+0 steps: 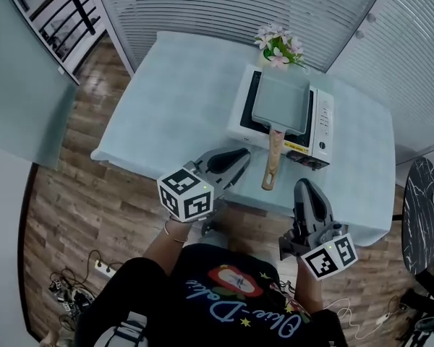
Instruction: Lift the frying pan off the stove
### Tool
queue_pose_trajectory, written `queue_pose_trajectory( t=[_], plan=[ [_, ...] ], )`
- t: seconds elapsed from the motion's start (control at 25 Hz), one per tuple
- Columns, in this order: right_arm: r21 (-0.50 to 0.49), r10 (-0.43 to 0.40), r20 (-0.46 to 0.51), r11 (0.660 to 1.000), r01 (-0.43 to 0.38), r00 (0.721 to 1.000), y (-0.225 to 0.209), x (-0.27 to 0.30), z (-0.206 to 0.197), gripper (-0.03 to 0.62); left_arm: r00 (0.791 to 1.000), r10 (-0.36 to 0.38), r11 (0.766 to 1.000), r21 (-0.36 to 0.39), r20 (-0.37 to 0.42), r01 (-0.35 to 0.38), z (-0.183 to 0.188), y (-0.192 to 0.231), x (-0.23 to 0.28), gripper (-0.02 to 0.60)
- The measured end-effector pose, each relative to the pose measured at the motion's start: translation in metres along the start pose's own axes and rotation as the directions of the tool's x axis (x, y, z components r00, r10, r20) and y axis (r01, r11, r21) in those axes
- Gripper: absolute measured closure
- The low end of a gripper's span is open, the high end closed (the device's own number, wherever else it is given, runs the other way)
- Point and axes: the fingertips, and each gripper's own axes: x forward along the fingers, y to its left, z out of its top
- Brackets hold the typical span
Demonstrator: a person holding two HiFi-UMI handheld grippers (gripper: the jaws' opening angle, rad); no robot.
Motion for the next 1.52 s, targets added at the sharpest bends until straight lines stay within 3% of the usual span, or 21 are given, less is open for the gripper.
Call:
queue_pose_trajectory(
  t=[0.2, 0.4, 0.56, 0.76, 0.96, 1.2, 1.52],
  plan=[
    [0.016, -0.017, -0.022, 1.000, 0.018, 1.000, 0.000, -0.002, -0.007, 0.592, 0.999, -0.046, 0.989, -0.141, 0.012, 0.047, -0.005, 0.015, 0.014, 0.574],
    [0.044, 0.000, -0.066, 0.999, 0.003, 0.998, -0.009, 0.002, -0.017, 0.591, 0.997, -0.072, 0.962, -0.263, 0.002, 0.070, -0.013, 0.021, 0.028, 0.574],
    [0.139, 0.066, -0.101, 0.989, -0.052, 0.993, -0.011, 0.012, -0.028, 0.563, 0.995, -0.090, 0.940, -0.333, -0.044, 0.070, -0.022, 0.023, 0.037, 0.477],
    [0.250, 0.123, -0.149, 0.965, -0.083, 0.981, -0.017, 0.020, -0.042, 0.547, 0.993, -0.112, 0.866, -0.494, -0.041, 0.077, -0.028, 0.027, 0.050, 0.425],
    [0.321, 0.165, -0.185, 0.942, -0.099, 0.969, -0.019, 0.028, -0.055, 0.497, 0.992, -0.122, 0.821, -0.565, -0.034, 0.082, -0.029, 0.030, 0.063, 0.383],
    [0.435, 0.192, -0.193, 0.896, -0.091, 0.962, -0.025, 0.033, -0.068, 0.439, 0.986, -0.168, 0.728, -0.672, 0.016, 0.135, -0.028, 0.027, 0.077, 0.353],
    [0.466, 0.222, -0.221, 0.879, -0.097, 0.950, -0.018, 0.046, -0.085, 0.422, 0.977, -0.211, 0.662, -0.734, 0.010, 0.150, -0.038, 0.025, 0.100, 0.351]
  ],
)
